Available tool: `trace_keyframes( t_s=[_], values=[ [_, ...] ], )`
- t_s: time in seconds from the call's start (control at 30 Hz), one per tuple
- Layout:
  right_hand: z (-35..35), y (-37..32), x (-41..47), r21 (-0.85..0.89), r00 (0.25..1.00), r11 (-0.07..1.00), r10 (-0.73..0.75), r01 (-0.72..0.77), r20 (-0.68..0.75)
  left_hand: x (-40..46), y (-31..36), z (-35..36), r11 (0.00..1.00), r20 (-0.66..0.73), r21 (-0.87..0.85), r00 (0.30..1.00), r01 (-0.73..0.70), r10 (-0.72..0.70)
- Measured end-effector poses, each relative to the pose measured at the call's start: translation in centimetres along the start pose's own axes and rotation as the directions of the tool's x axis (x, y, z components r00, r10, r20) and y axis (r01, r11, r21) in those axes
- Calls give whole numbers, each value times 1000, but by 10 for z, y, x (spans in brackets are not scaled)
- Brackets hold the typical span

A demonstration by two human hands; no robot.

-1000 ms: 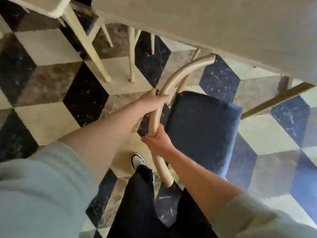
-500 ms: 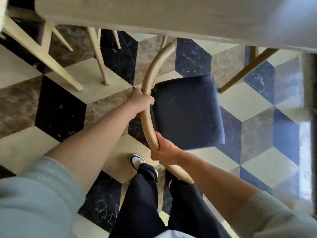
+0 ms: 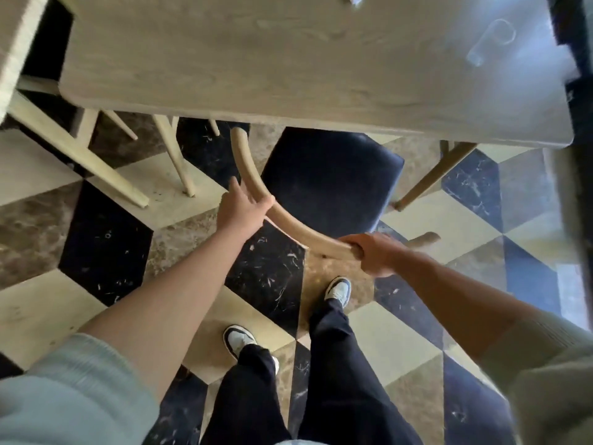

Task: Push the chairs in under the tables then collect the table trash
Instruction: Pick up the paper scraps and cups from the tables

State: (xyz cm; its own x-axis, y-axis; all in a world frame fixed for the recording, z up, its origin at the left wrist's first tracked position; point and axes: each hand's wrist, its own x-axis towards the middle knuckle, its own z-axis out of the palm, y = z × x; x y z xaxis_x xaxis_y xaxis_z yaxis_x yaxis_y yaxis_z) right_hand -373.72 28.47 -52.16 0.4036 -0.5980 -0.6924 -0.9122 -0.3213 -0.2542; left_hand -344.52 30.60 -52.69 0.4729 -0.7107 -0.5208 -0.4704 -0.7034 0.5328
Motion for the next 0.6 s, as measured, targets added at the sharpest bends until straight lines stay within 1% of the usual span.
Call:
trace_keyframes(
  t_s=[0.07,0.1,0.17,0.27,0.33,0.4,0.47,0.57,0.6],
  values=[
    [-18,43,4,-137,994,988,64,-76,-93,8,16,8,999,33,43,999,-11,10],
    [-26,65,4,-163,987,980,92,-113,-131,9,24,16,999,70,32,998,-8,6],
    [-42,114,3,-141,973,977,132,-160,-188,6,46,37,999,146,-35,989,31,-26],
    [-65,182,6,-92,962,982,139,-164,-236,3,85,77,994,159,-79,985,81,-68],
    [-80,216,7,-83,964,985,128,-151,-233,-1,112,99,988,191,-96,977,119,-99],
    [-89,242,5,-81,969,985,134,-154,-208,-6,131,115,978,272,-109,952,178,-143],
    [-93,256,0,-97,976,984,128,-147,-178,-13,142,122,970,324,-102,929,223,-179],
    [-101,262,-3,-113,994,990,81,-89,-70,-22,153,118,967,384,-63,900,248,-206],
    [-103,262,-4,-74,998,995,60,-62,-30,-25,151,116,973,391,-12,897,230,-207]
  ],
)
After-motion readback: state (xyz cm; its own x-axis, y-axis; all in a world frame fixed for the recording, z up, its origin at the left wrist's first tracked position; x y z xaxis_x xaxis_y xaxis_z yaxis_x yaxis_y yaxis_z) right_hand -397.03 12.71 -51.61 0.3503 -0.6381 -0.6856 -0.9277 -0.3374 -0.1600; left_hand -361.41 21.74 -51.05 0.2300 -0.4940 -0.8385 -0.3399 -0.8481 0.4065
